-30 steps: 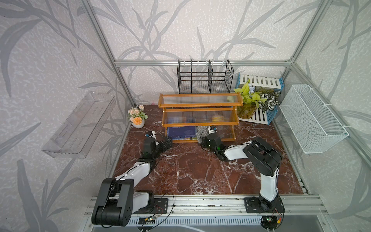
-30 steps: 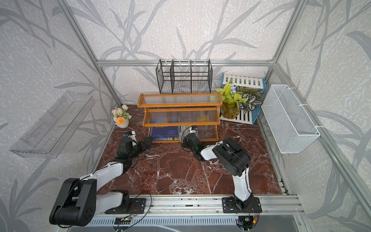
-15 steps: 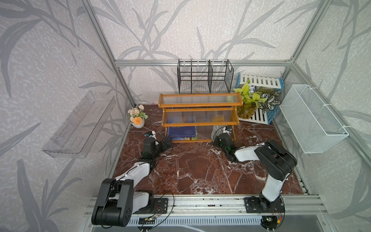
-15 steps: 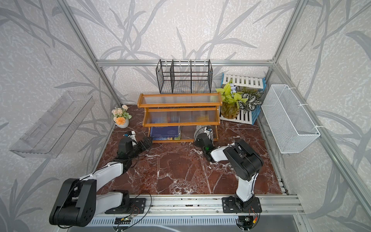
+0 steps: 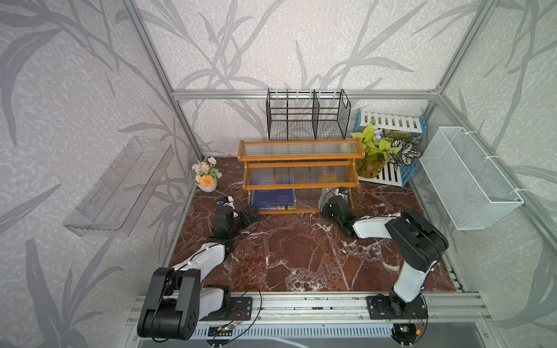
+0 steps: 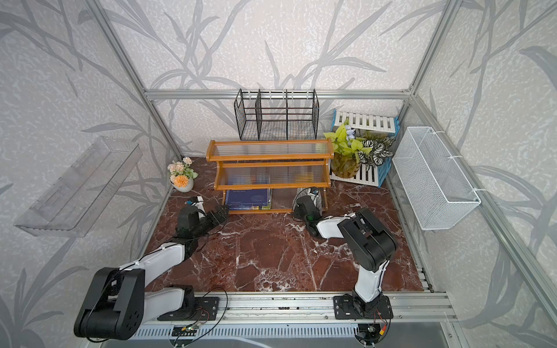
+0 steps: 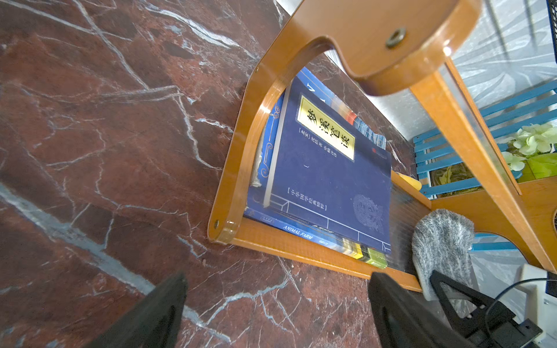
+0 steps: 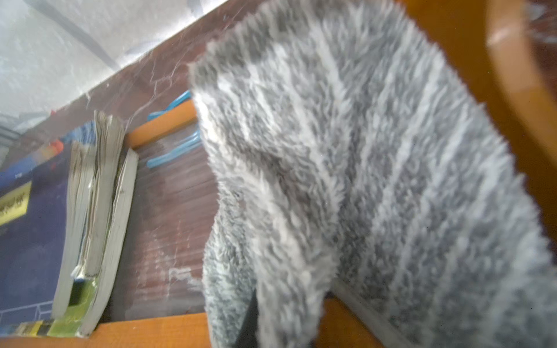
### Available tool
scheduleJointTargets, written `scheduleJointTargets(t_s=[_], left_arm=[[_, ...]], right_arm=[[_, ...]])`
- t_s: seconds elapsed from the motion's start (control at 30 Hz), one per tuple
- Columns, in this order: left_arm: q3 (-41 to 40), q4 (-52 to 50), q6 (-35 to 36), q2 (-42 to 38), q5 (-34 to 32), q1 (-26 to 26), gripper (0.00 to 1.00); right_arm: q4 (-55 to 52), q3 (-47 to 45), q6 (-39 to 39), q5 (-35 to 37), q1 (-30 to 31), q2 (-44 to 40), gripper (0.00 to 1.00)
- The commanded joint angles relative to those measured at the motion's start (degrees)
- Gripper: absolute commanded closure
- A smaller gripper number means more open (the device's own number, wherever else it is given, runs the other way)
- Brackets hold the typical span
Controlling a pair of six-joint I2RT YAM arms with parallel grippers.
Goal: Wipe the bookshelf clean with a cloth
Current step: Wipe the dust from the shelf.
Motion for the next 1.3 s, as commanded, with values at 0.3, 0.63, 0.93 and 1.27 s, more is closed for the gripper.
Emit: scheduleJointTargets(t_s=[0.3,0.63,0.93,1.27], left_arm=[[1.0,-0.8,0.0,-2.0,0.5,0.2,0.02],[0.9,-0.5,0.0,-1.7,-0.2,0.3,0.02],[1.3,-0.8,-0.2,-2.1,-0.7,0.5,0.02],[1.3,-1.3,-0.6,-3.0,-0.1,0.6,0.02]], right_arm=[[-5.0,14.0,-1.8,-1.8,7.4,8.4,1.0],[-7.5,2.4,1.1,3.6,-1.1,-1.4,1.0],[-14.4,-5.6,2.8,5.8,-9.8,-11.5,1.0],[-8.5,-1.3,-6.6,-6.6,-5.5,-8.9,1.0]])
